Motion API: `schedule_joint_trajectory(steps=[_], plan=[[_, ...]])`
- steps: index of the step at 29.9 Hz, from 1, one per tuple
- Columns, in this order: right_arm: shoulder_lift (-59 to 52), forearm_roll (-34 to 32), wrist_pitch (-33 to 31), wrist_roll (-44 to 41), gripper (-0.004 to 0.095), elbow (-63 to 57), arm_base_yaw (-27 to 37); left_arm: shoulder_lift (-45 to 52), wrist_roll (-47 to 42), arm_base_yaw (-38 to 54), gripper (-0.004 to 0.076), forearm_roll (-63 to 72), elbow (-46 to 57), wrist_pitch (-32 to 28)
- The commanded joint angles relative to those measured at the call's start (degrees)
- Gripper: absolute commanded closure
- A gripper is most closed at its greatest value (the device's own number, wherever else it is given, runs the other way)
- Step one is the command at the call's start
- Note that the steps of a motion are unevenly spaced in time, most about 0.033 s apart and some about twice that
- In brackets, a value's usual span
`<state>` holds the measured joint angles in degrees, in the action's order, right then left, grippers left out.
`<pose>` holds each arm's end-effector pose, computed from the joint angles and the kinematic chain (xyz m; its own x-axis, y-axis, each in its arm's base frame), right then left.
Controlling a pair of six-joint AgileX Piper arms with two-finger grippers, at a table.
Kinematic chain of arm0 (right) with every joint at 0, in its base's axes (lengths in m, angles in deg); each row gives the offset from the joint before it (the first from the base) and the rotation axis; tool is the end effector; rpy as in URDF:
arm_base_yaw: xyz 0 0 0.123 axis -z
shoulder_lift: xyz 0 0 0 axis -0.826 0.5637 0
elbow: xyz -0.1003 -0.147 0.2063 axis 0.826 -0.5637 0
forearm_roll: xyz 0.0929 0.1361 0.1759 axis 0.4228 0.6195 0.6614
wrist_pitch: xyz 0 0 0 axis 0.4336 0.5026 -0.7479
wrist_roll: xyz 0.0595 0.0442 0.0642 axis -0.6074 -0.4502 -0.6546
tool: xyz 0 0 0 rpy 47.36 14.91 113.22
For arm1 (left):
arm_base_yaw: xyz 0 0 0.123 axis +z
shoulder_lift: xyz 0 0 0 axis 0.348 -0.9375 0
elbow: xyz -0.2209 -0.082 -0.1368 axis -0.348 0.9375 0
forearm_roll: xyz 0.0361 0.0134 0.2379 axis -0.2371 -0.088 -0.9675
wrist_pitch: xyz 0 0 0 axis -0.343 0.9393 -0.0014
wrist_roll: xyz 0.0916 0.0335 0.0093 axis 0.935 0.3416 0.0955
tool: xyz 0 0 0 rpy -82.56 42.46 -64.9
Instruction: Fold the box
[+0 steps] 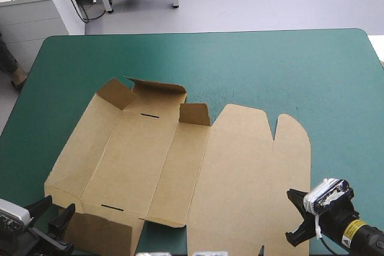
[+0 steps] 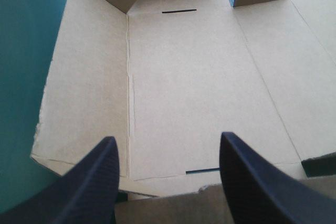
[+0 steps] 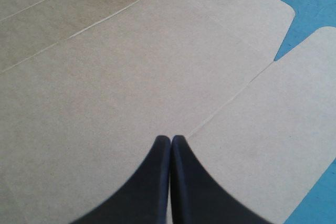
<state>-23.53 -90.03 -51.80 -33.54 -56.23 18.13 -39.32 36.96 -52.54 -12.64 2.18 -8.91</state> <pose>0.0615 0.0416 0.2531 -0.3980 -0.2657 -0.8780 -0.5646 0.8253 0.0062 0.0128 0.0136 0.2761 -0.4052 0.1698 -0.8983 0.3531 0.9354 0.0175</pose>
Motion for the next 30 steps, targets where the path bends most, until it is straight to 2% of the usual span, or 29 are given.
schedule_joint_trajectory(steps=[1, 8, 15, 22, 27, 30], plan=[[0.4, -0.5, 4.2, 0.0, 0.0923, 1.5, 0.3, -6.8, -0.5, 0.2, 0.0325, -1.8, -4.7, -4.9], [0.4, -0.4, 4.0, 0.0, 0.0923, 1.5, 0.3, -24.1, -6.1, 0.2, 0.0325, -6.9, -16.0, -3.5], [0.4, 0.2, 4.0, 0.0, 0.0923, 1.5, 0.3, -41.0, -5.9, 0.2, 0.0409, -11.9, -28.1, 1.5], [0.4, 1.1, 4.0, 0.2, 0.0923, 1.5, 0.3, -51.5, -5.9, 0.7, 0.0409, -15.7, -32.8, 3.1], [0.4, 1.1, 4.0, 0.2, 0.0924, 1.5, 0.3, -55.8, -5.4, 7.7, 0.0409, -16.1, -32.9, 1.7], [0.4, 1.1, 4.0, 0.2, 0.0923, 1.5, 0.3, -57.8, -0.8, 14.8, 0.0409, -12.2, -32.9, 0.2]])
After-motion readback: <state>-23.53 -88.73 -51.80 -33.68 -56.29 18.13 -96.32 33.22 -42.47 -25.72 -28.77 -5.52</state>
